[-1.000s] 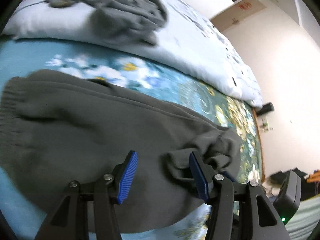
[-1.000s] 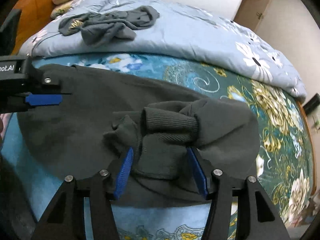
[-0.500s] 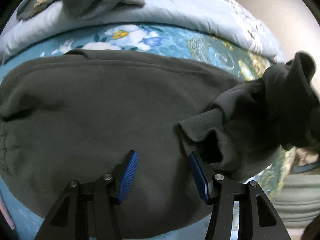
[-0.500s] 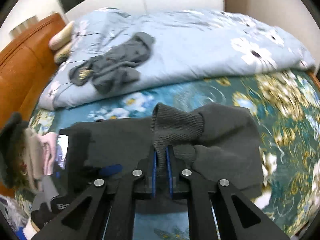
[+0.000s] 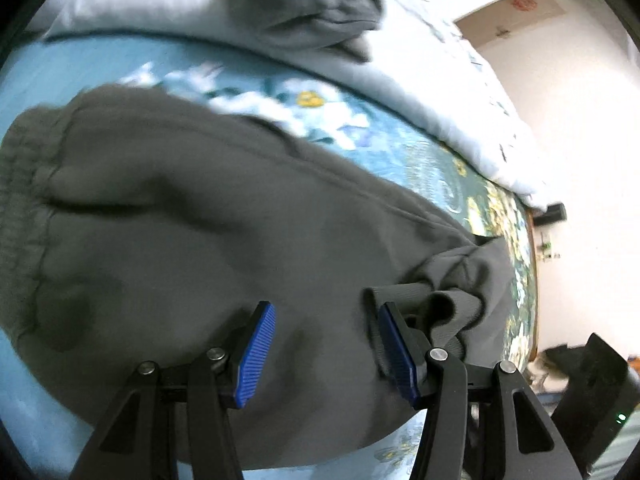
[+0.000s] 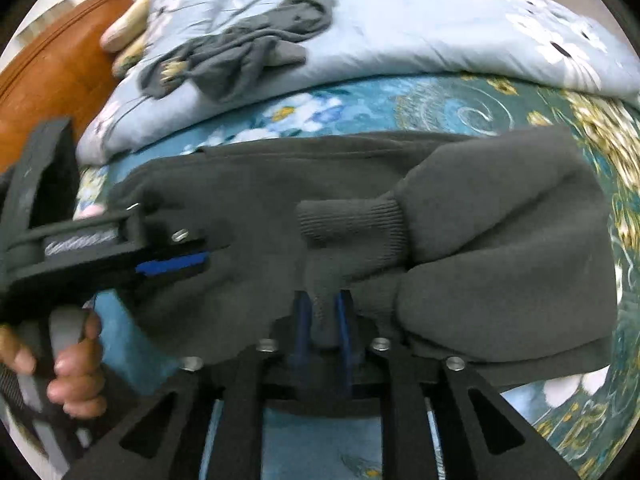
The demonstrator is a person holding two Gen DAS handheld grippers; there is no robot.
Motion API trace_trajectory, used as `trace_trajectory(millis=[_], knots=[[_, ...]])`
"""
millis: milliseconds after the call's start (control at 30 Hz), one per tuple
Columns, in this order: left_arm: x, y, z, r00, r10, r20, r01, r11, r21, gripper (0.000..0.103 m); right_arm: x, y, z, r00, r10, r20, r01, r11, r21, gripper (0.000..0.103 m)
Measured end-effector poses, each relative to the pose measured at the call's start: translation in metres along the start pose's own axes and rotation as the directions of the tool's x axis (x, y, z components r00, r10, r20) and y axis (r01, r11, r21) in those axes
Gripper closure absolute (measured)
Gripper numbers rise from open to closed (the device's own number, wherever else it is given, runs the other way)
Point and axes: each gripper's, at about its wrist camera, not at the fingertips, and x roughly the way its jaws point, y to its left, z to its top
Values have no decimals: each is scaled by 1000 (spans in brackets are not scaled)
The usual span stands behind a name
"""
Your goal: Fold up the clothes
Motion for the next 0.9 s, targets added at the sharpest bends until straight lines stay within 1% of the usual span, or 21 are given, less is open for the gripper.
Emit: trace_trajectory(millis=[33, 100, 167, 200, 267, 300, 333, 367, 433, 500, 567, 600, 633, 733, 833, 867, 900], knots=[[0, -8, 0, 1000, -12, 14, 12, 1000, 26, 45, -5, -1, -1, 1000, 15, -2, -15, 1000, -17, 76], [-4, -23, -4, 998, -48, 41, 45, 996, 80, 45, -21, -11, -3, 1000, 18, 22, -18, 1000, -22, 76], [-11, -36, -9, 990, -123, 62, 115, 985, 129, 45, -41, -27, -3, 998, 2, 60, -1, 1000, -16, 76], [-11, -43, -11, 981, -184, 60, 174, 974, 142, 45, -52, -39, -2, 996, -31, 88, 31, 1000, 2, 76], [-11, -58, -15, 954, -297, 53, 284, 944, 169, 45, -69, -68, 0, 984, -116, 134, 108, 992, 65, 76], [-8, -66, -19, 943, -329, 38, 317, 930, 184, 45, -75, -85, 1, 976, -161, 147, 146, 983, 113, 76], [-5, -73, -21, 935, -354, 25, 342, 918, 201, 45, -78, -99, 1, 970, -190, 153, 166, 974, 157, 76], [2, -80, -23, 937, -348, 17, 335, 915, 224, 45, -80, -112, 1, 966, -206, 154, 174, 965, 198, 76], [14, -89, -26, 956, -294, 7, 283, 924, 256, 45, -78, -127, 1, 964, -216, 152, 175, 953, 246, 76], [26, -85, -28, 971, -240, -16, 237, 939, 249, 45, -62, -139, -4, 970, -221, 104, 184, 941, 285, 76], [33, -77, -31, 980, -197, -41, 201, 953, 226, 45, -42, -148, -13, 976, -214, 36, 192, 927, 322, 76], [36, -72, -32, 983, -175, -53, 183, 959, 215, 45, -34, -153, -18, 978, -207, 12, 191, 923, 335, 76], [38, -68, -34, 986, -158, -60, 167, 964, 206, 45, -32, -155, -21, 979, -205, 8, 189, 920, 344, 76], [27, -59, -36, 989, -145, -33, 149, 970, 191, 45, -40, -154, -25, 979, -201, 29, 176, 910, 376, 76], [17, -50, -38, 991, -132, -5, 131, 976, 175, 45, -64, -146, -30, 978, -190, 83, 143, 908, 393, 75], [11, -47, -39, 993, -117, 19, 112, 979, 171, 45, -70, -142, -33, 979, -183, 94, 134, 912, 387, 74], [-2, -44, -41, 993, -68, 91, 52, 984, 168, 45, -75, -138, -37, 978, -181, 99, 131, 917, 377, 70]])
